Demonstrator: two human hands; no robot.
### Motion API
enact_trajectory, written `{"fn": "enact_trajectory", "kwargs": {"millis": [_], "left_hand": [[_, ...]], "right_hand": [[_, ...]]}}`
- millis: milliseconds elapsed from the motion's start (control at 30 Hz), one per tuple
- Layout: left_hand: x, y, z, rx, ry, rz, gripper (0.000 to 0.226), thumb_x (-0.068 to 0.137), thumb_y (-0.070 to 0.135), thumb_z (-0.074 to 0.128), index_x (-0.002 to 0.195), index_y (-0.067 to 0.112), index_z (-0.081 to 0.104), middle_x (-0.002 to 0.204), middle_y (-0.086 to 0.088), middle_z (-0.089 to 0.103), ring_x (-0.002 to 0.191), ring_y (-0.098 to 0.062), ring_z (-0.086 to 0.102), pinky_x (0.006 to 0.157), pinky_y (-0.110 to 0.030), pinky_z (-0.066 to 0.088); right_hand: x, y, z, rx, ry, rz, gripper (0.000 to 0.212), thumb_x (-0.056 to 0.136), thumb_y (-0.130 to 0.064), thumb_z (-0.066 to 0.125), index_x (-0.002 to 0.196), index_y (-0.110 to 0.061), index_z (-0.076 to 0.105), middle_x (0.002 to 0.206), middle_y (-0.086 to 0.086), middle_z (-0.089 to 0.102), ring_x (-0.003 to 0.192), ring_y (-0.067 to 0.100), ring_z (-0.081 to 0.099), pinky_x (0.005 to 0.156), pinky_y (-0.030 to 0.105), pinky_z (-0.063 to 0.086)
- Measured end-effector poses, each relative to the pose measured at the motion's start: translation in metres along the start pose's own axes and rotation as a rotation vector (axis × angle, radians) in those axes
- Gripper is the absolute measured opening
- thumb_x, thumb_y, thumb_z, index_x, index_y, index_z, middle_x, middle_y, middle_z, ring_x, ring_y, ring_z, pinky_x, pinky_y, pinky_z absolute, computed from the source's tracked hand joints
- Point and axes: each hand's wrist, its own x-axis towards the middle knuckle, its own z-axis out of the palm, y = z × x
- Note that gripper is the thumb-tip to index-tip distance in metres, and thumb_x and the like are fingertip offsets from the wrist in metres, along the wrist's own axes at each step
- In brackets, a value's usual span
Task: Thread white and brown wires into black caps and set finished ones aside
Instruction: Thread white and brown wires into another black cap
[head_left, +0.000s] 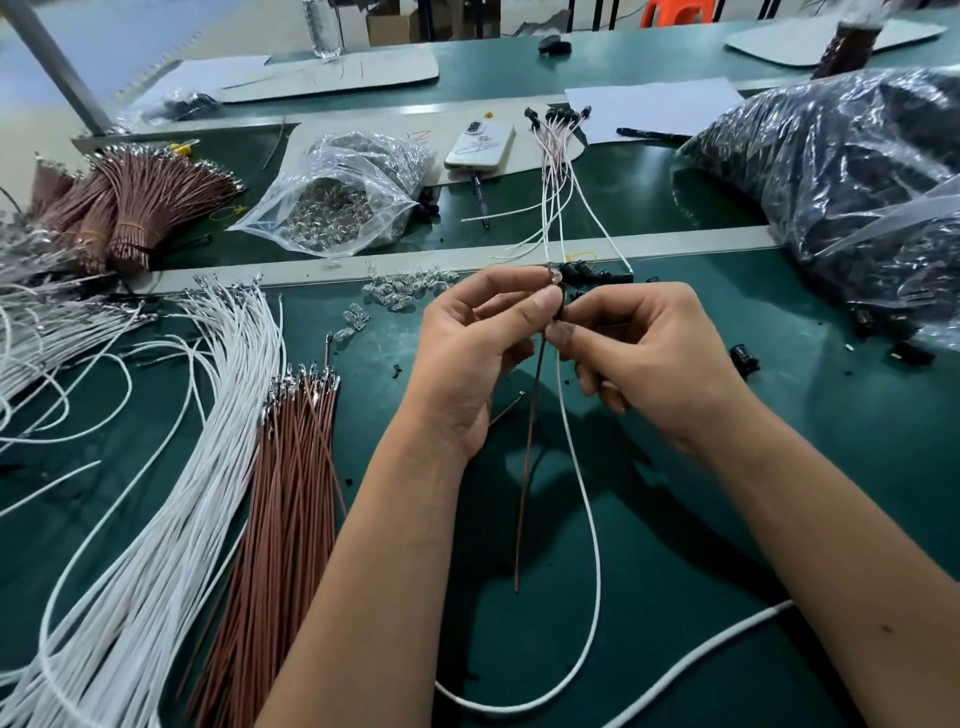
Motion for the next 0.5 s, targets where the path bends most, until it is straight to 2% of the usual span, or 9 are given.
{"fn": "enact_trajectory", "kwargs": {"millis": [100,233,300,500], "left_hand": [[-0.001,0.002,0.001,0.049,0.031,-0.003,0.006,0.076,0.021,0.077,0.073,0.025,0.074,0.077,0.001,0.071,0.074,-0.014,0.061,0.073,-0.029,0.044],[-0.001,0.003,-0.003,0.046,0.02,0.0,0.012,0.082,0.014,0.076,0.073,0.023,0.073,0.075,-0.001,0.071,0.067,-0.013,0.063,0.064,-0.023,0.049],[-0.001,0.003,-0.005,0.057,0.023,-0.014,0.014,0.083,0.013,0.076,0.074,0.022,0.072,0.075,-0.002,0.071,0.067,-0.013,0.064,0.065,-0.023,0.051],[0.002,0.002,-0.009,0.027,0.077,-0.032,0.01,0.085,0.001,0.073,0.079,0.009,0.071,0.075,-0.01,0.071,0.069,-0.018,0.066,0.07,-0.026,0.058]], "right_hand": [[-0.001,-0.001,0.0,-0.016,0.008,-0.018,0.016,0.09,-0.021,0.081,0.078,-0.013,0.074,0.051,0.009,0.059,0.04,0.02,0.048,0.038,0.022,0.038],[-0.002,-0.003,0.001,-0.003,0.018,-0.042,0.013,0.088,-0.019,0.082,0.079,-0.013,0.075,0.053,0.01,0.06,0.041,0.018,0.049,0.038,0.021,0.037],[-0.003,-0.003,0.001,-0.01,0.016,-0.04,0.013,0.088,-0.018,0.082,0.078,-0.013,0.075,0.052,0.01,0.059,0.042,0.017,0.049,0.038,0.021,0.037],[-0.002,-0.002,0.0,-0.099,-0.025,-0.039,0.014,0.092,-0.015,0.079,0.079,-0.017,0.073,0.052,-0.007,0.059,0.044,0.009,0.051,0.044,0.017,0.039]]}}
